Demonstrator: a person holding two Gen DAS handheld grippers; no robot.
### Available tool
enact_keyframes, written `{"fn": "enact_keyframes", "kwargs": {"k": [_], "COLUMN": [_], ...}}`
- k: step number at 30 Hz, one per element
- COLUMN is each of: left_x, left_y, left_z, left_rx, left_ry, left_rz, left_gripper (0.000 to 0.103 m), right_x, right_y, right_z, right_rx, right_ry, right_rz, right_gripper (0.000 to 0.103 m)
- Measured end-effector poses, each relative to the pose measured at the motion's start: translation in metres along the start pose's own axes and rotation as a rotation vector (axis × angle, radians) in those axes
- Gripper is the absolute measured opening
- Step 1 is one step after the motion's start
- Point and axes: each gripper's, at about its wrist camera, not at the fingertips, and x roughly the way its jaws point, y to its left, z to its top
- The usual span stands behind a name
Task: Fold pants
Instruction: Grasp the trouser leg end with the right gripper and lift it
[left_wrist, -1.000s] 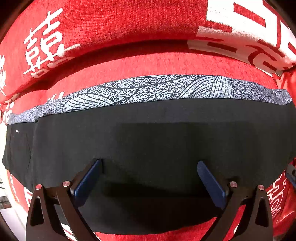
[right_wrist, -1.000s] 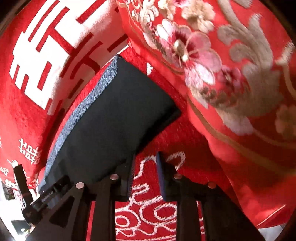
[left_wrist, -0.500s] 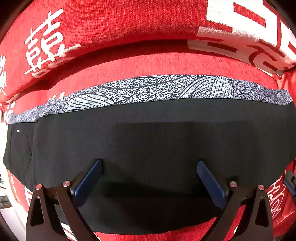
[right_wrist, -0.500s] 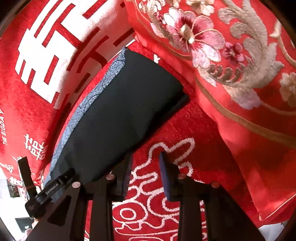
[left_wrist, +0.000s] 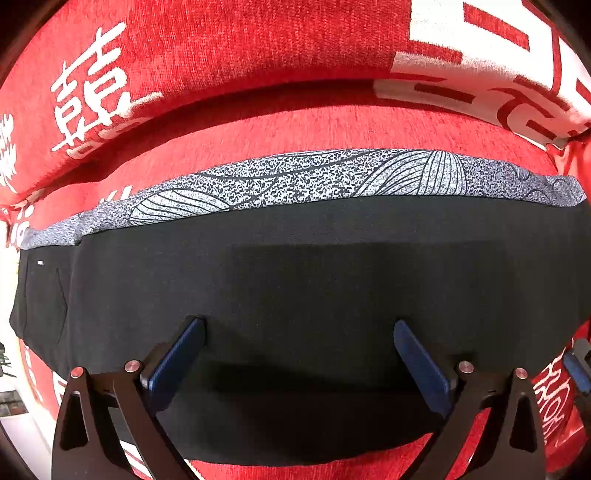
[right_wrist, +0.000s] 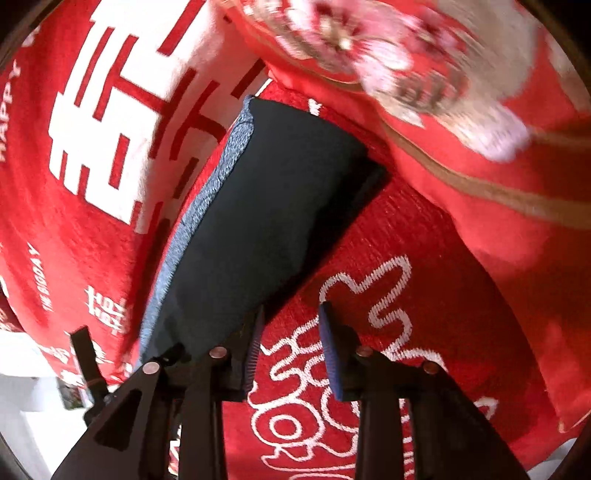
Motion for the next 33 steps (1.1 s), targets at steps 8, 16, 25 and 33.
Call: {"fn": "enact_keyframes", "kwargs": {"k": [8, 16, 25, 33], "left_x": [0.0, -0.022, -0.012, -0.016], "left_y": [-0.001, 0.0, -0.06, -0.024], "left_z": [-0.001, 0.001, 0.002, 0.006], "left_rx": [0.0, 0.027, 0.157, 0.129], "left_ry": [-0.012, -0.019, -0.168, -0.118], "left_rz": [-0.005, -0.06, -0.139, -0.315], "left_gripper": [0.103, 0.059, 0.06, 0.06], "right_x": [0.012, 0.023, -0.002, -0.014], "right_y": [-0.002, 0.013, 0.062, 0.099], "right_z": [0.002, 0.025, 0.024, 0.018], "right_rx": [0.013, 0.099, -0.14, -0.25], "right_ry": [-0.17, -0.156, -0.147, -0.172], "right_rz": [0.152, 0.157, 0.164, 0.106], "right_gripper": [0.052, 0.015, 0.014, 0.014]}}
